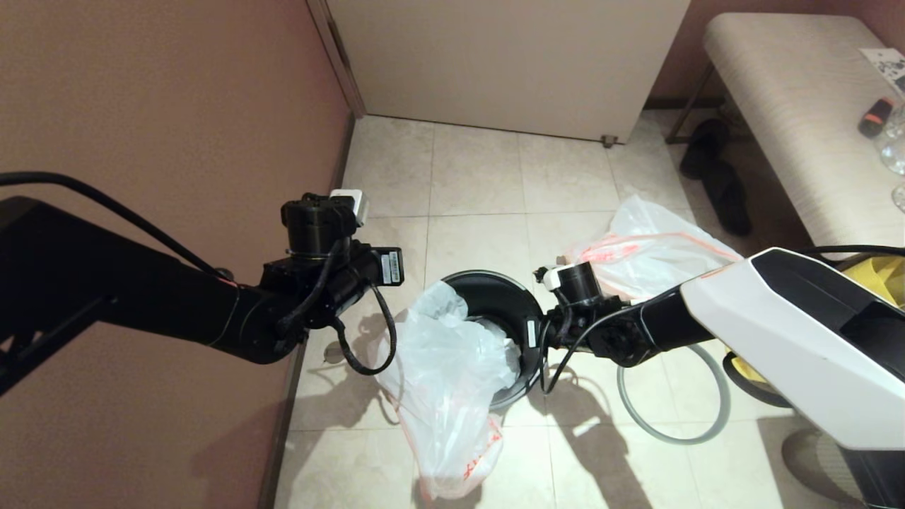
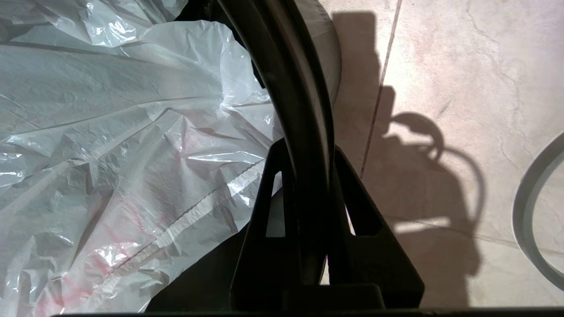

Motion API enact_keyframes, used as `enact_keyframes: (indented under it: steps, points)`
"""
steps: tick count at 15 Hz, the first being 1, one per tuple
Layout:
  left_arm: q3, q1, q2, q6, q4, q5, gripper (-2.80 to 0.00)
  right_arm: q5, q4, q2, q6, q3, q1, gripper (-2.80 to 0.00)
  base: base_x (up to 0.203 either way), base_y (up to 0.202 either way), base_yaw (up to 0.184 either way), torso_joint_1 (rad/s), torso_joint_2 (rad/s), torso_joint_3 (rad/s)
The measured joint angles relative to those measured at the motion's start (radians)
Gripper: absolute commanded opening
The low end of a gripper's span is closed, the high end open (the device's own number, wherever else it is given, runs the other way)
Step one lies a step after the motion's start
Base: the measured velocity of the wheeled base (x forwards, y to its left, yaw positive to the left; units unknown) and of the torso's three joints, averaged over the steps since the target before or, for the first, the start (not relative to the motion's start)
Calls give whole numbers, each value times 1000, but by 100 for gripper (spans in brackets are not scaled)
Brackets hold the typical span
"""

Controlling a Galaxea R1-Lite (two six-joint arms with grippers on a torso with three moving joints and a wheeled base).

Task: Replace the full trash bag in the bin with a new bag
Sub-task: Put the new garbage bag on the trash can

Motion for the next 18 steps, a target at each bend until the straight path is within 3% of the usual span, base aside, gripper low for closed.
enact_keyframes:
  steps: [1, 2, 5, 8, 10, 13, 14, 16, 18]
  points:
    - [0, 0, 0, 0, 0, 0, -280, 1, 18, 11, 0, -30, 4, -280, 0, 0, 0, 0, 0, 0]
    - [0, 2, -1, 0, 0, 0, -280, 1, 39, 24, 0, -66, 8, 0, 0, 0, 0, 0, 0, 0]
    - [0, 2, -1, 0, 0, 0, -280, 3, 115, 57, -4, -160, 10, 0, 0, 0, 0, 0, 0, 0]
    - [0, 4, -1, 0, 1, 0, -280, 2, 146, 51, -3, -173, 11, 0, 0, 0, 0, 0, 0, 0]
    - [0, 7, -3, 0, 1, 0, -280, 2, 163, -2, -1, -118, 12, 0, 0, 0, 0, 0, 0, 0]
    - [-8, 28, -8, 1, 0, 0, -280, 9, 168, -145, 0, 85, 32, 0, 0, 0, 0, 0, 0, 0]
    - [-14, 38, -9, 1, 0, 0, -280, 21, 168, -191, -2, 162, 47, -280, 0, 0, 0, 0, 0, 0]
    - [-20, 52, -19, -1, 2, -3, -280, 56, 167, -272, -14, 281, 89, -280, 0, 0, 0, 0, 0, 0]
    - [-23, 56, -38, -3, 3, -3, -280, 92, 163, -307, -53, 318, 117, -280, 0, 0, 0, 0, 0, 0]
